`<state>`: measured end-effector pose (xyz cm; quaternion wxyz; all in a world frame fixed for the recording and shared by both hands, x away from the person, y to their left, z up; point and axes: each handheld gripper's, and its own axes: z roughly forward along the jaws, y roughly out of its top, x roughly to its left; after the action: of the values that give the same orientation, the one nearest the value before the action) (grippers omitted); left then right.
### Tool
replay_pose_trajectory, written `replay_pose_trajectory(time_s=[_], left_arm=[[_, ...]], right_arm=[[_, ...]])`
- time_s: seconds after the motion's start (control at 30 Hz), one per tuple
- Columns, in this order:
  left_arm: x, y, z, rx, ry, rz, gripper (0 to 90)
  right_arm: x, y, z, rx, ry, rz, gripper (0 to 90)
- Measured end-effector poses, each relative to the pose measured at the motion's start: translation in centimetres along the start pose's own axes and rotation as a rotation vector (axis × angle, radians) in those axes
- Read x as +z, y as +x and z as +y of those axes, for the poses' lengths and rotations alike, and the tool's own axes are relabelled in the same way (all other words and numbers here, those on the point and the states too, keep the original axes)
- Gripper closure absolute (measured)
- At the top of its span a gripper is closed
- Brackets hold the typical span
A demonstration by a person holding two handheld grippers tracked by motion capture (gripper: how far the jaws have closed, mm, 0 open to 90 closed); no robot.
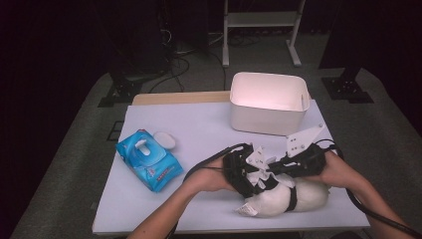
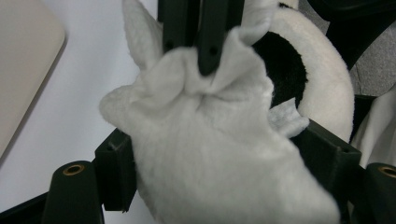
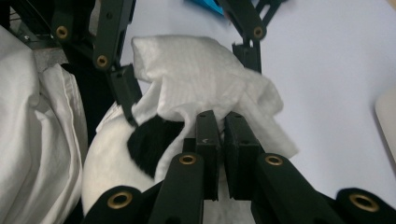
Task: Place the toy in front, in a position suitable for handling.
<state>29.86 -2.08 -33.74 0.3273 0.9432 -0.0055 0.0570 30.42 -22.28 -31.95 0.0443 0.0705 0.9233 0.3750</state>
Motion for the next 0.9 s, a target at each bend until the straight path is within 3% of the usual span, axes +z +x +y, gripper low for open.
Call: replay_pose_trajectory(time_s=[0.17,0.3,0.53,0.77,0.9], left_arm=[[-0.1,0.0,-0.3,-0.009,0.001,-0.004,24.4],[-0.1,0.0,-0.4,-0.005,-0.012,-0.006,24.4],[-0.2,0.2,-0.4,-0.018,-0.007,-0.006,24.3],[-0.1,0.4,-0.3,-0.018,0.002,-0.009,24.3],[-0.1,0.5,-0.1,-0.017,0.007,-0.007,24.3]], right_arm=[[1.3,-0.4,0.9,-0.005,-0.011,0.017,84.4],[0.9,-0.3,0.6,0.002,-0.007,0.016,84.6],[-2.2,0.4,-1.8,0.034,-0.034,-0.020,84.7],[-6.2,0.9,-5.9,0.128,-0.055,-0.083,84.6],[-7.9,1.3,-7.6,0.155,-0.044,-0.116,84.6]])
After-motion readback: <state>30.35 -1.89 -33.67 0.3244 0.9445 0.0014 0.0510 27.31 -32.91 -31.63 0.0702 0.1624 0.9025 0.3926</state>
